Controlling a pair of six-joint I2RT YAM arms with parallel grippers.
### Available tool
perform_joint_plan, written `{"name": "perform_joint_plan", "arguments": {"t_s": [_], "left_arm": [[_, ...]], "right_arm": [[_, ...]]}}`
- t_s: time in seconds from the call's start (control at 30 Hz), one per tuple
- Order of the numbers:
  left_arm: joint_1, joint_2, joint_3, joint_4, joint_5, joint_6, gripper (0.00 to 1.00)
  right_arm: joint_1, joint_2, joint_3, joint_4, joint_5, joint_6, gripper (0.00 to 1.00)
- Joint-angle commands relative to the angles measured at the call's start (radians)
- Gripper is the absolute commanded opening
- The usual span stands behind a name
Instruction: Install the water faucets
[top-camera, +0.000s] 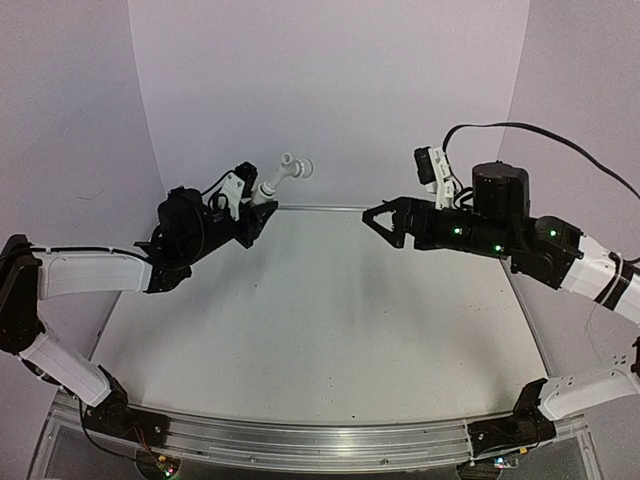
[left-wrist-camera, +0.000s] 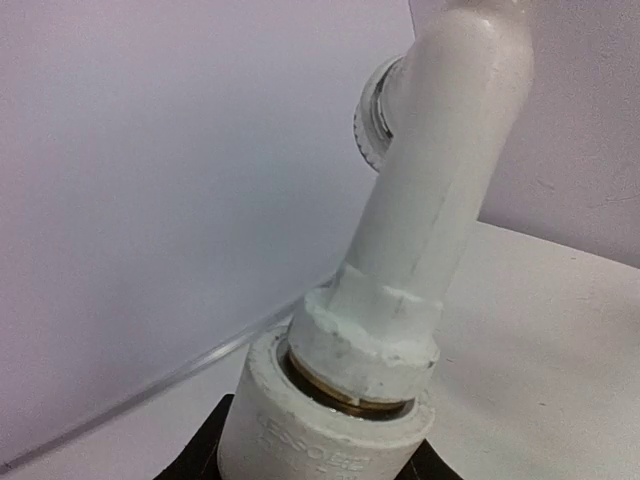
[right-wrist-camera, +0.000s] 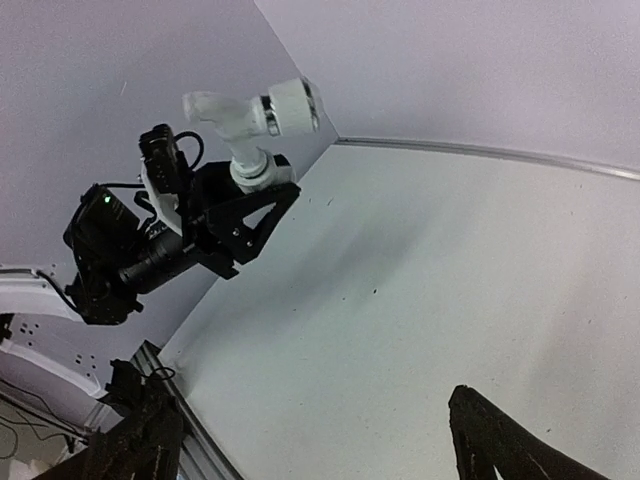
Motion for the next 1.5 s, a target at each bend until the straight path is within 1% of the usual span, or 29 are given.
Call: {"name": "perform_joint_plan", "arguments": {"t_s": [0.0,0.13,0.2,0.3,0.4,0.5,0.57,0.63,0.77,0.87,0.97,1.07,1.2,1.37,1.47], "left_arm": [[-0.004,-0.051,0.115,-0.459,0.257,-0.406,0.0],[-0.004,-0.058,0.179,-0.692,0.512,-0.538,0.0],[-0.005,-0.053,0.193,-0.76,0.635,-0.598,0.0],[-0.004,-0.048,0.187,-0.815,0.784,-0.699,0.0],[-0.007,-0.054,0.159,-0.821,0.896,-0.772,0.0],[-0.027,-0.079,0.14,-0.821,0.941,-0.794,0.0],[-0.045,-0.097,0.131,-0.822,0.951,-0.8,0.0],[-0.066,-0.111,0.124,-0.828,0.947,-0.801,0.0],[-0.116,-0.118,0.11,-0.831,0.958,-0.804,0.0],[-0.156,-0.095,0.092,-0.832,1.01,-0.818,0.0],[-0.168,-0.081,0.079,-0.835,1.043,-0.838,0.0],[-0.17,-0.089,0.073,-0.835,1.081,-0.852,0.0],[-0.17,-0.097,0.061,-0.835,1.142,-0.878,0.0],[-0.171,-0.094,0.034,-0.838,1.171,-0.901,0.0],[-0.172,-0.091,0.025,-0.838,1.182,-0.901,0.0]], "right_arm": [[-0.002,-0.011,-0.024,-0.017,0.015,-0.261,0.94],[-0.002,-0.003,-0.041,-0.017,-0.002,-0.396,0.94],[-0.002,-0.002,-0.051,-0.017,-0.048,-0.498,0.95],[-0.002,0.003,-0.065,-0.015,-0.105,-0.621,0.96],[-0.002,0.022,-0.059,0.003,-0.171,-0.7,0.96],[-0.002,0.046,-0.062,0.026,-0.28,-0.756,0.97],[-0.001,0.056,-0.091,0.088,-0.349,-0.786,0.97],[0.0,0.08,-0.104,0.147,-0.375,-0.785,0.97],[0.0,0.125,-0.105,0.2,-0.407,-0.809,0.96],[0.002,0.122,-0.144,0.261,-0.474,-0.908,0.96],[0.013,0.1,-0.185,0.278,-0.561,-1.064,0.96],[0.036,0.081,-0.22,0.294,-0.547,-1.178,0.97],[0.06,0.061,-0.299,0.315,-0.568,-1.389,0.98],[0.092,0.078,-0.307,0.328,-0.524,-1.501,0.98],[0.101,0.08,-0.297,0.329,-0.504,-1.538,0.98]]}}
